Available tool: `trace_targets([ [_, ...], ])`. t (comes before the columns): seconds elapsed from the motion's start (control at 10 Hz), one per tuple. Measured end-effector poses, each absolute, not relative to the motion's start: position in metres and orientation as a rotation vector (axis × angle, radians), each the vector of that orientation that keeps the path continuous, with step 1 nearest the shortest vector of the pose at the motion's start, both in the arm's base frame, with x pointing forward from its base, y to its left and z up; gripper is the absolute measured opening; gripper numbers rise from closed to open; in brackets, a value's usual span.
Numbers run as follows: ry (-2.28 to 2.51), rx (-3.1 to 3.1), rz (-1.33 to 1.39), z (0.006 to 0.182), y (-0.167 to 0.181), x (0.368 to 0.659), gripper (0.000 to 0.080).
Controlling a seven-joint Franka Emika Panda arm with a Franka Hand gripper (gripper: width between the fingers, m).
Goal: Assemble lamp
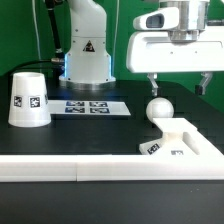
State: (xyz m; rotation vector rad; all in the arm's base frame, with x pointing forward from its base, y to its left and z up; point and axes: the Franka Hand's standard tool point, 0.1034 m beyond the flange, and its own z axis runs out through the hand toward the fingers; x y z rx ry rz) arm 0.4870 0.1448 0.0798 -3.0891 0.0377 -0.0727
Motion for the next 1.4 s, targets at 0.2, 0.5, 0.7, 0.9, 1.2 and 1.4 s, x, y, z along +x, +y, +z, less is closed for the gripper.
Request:
trace_targets([
  [0.2,0.101,-3.089,-0.044,0.077,0.145,0.473,0.0699],
  [0.5,0.092,-3.087,-0.063,0.062,0.139,0.442,0.0699],
  [0.7,0.071,-3.096,-0.03,0.055,0.135,0.431,0.0699],
  [0.9,0.056,-3.102,0.01,0.054,0.134,0.431,0.0699],
  [1.2,0.007,-3.083,0.328,0.054,0.117,0.437,0.0699],
  [1.4,0.005,-3.063,0.554,0.052,0.123,0.43,0.0699],
])
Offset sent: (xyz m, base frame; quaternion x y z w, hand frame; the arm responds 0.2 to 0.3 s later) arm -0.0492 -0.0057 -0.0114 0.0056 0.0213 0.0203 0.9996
